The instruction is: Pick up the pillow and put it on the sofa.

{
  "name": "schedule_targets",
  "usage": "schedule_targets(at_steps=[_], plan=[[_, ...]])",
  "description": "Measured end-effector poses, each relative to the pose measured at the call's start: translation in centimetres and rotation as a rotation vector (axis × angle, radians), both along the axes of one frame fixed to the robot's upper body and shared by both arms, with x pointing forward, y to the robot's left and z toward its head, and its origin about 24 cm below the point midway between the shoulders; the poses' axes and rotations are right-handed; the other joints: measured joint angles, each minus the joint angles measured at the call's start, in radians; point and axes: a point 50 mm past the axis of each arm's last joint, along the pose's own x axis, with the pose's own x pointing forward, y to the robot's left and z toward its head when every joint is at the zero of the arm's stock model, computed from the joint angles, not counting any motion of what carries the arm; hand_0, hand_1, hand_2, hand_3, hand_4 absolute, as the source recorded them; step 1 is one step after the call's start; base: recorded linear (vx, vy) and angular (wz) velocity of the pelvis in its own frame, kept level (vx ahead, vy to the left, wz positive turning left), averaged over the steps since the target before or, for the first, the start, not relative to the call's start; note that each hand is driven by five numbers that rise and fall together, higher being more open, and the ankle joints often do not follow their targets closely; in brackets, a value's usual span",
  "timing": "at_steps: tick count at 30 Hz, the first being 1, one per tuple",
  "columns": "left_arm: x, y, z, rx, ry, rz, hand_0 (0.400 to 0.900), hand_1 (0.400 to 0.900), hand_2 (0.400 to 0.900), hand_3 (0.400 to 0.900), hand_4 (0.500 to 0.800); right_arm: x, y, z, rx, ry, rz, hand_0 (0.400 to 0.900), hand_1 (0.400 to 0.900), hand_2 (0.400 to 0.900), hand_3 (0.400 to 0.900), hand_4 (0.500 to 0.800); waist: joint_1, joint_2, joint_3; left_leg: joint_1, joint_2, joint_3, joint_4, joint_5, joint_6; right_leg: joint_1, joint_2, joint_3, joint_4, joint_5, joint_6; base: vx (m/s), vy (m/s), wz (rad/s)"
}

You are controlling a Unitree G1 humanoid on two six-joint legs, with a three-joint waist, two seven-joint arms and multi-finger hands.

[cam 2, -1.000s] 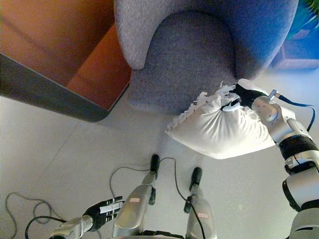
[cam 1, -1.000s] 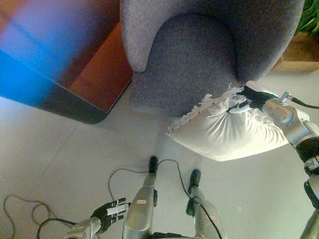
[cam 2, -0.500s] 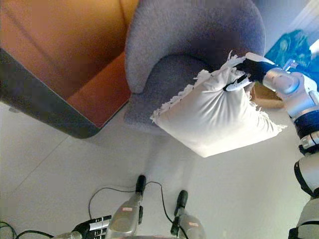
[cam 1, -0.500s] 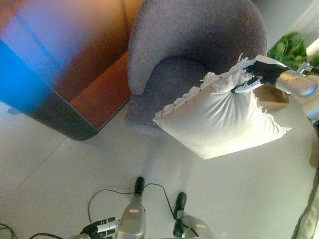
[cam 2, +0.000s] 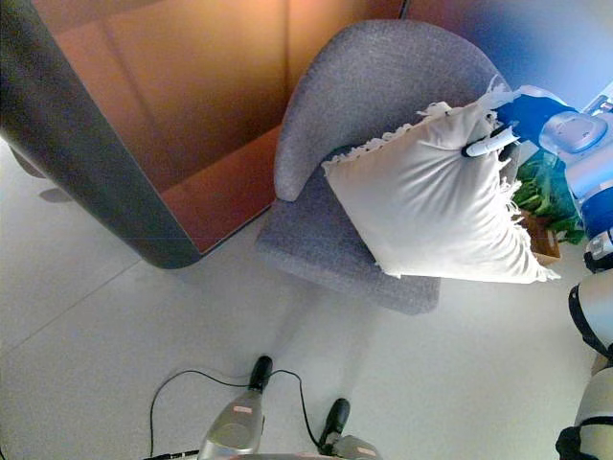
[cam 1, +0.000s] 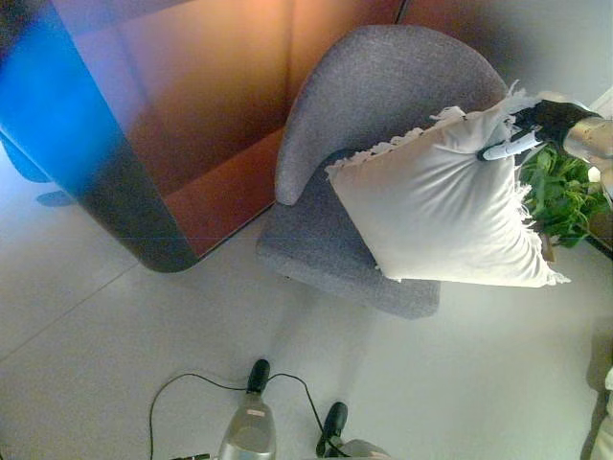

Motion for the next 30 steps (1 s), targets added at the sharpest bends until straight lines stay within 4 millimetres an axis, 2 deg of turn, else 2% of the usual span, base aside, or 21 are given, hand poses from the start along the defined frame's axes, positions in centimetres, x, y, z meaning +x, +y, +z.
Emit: schedule_targets(at_steps=[1,5,11,18,30], plan=[[-0.1,0.0,0.0,-0.001,0.004,0.001,0.900,0.900,0.900,0.900,0.800,-0.1,-0.2,0.0,0.004,0.007,-0.021,0.900,0.900,0.900,0.900,0.800,0.004,0.000,0.000,0.000,0.000,-0.001,0.000,0.000,0.000,0.000,0.000,-0.001,0.000,0.000,0.000,0.02,0.020,0.08],[-0.2,-0.1,-0.1,-0.003,0.018,-0.014,0.900,0.900,0.900,0.900,0.800,-0.6,-1.6,-0.7,0.040,0.040,-0.117,0.900,0.900,0.900,0.900,0.800,0.016,0.000,-0.002,-0.001,-0.003,-0.014,0.000,0.003,0.000,0.007,-0.001,-0.015,0.000,-0.003,0.001,0.00,-0.016,0.04],[-0.4,-0.1,-0.1,-0.001,0.027,-0.019,0.900,0.900,0.900,0.900,0.800,-0.8,-2.3,-0.6,0.071,0.040,-0.171,0.900,0.900,0.900,0.900,0.800,0.016,-0.008,-0.012,-0.002,-0.001,-0.016,0.000,0.003,-0.001,0.007,0.001,-0.016,0.000,-0.004,0.000,-0.02,-0.034,-0.04],[-0.5,0.0,-0.1,0.004,0.035,-0.039,0.900,0.900,0.900,0.900,0.800,-1.0,-2.8,-0.2,0.084,0.027,-0.195,0.900,0.900,0.900,0.900,0.800,0.014,-0.028,-0.056,-0.012,0.000,-0.011,0.000,0.001,-0.002,-0.007,0.000,-0.012,0.001,-0.008,0.003,-0.04,0.003,-0.03],[-0.8,0.0,-0.1,0.003,0.038,-0.037,0.900,0.900,0.900,0.900,0.800,-1.3,-3.2,-0.4,0.093,0.034,-0.210,0.900,0.900,0.900,0.900,0.800,0.011,-0.009,-0.069,-0.024,0.000,-0.006,0.000,0.002,-0.002,-0.022,0.000,-0.007,0.001,-0.007,0.003,0.00,0.001,-0.01]])
